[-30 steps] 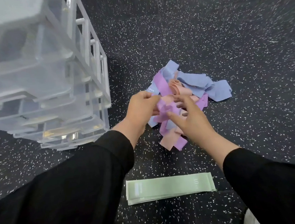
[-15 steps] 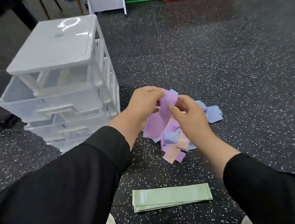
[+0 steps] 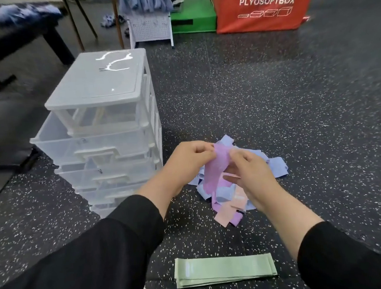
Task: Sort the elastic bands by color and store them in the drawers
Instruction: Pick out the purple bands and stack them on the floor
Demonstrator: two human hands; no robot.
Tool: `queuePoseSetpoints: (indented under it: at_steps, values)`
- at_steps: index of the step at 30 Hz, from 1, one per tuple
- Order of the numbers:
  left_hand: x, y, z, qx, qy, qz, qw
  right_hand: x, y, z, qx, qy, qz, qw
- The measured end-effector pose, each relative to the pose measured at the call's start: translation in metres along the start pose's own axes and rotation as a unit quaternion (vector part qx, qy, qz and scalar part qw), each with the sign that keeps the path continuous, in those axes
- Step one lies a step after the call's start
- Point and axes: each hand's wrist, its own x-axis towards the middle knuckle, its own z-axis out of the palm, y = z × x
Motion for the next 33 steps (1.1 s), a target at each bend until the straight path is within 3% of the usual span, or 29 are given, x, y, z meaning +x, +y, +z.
queuePoseSetpoints:
  at_steps: [5, 13, 27, 33]
  values:
    - [-0.007, -0.016, -0.002, 0.016, 0.006, -0.027, 0.999, 0.011, 0.002, 0.002, 0.045, 0.059, -0.01, 0.997]
    - [-0.006, -0.028, 0.0, -0.089, 0.001, -0.102, 0.991, 0.015, -0.001, 0.006, 0.03, 0.046, -0.04, 0.998]
    - [0.011, -0.025, 0.0, -0.077, 0.094, -0.044, 0.992, 0.026, -0.003, 0.012, 0.001, 0.057, -0.055, 0.997]
    - [0.014, -0.013, -0.004, -0.058, 0.086, -0.002, 0.995, 0.03, -0.005, 0.007, -0.018, 0.072, -0.071, 0.995]
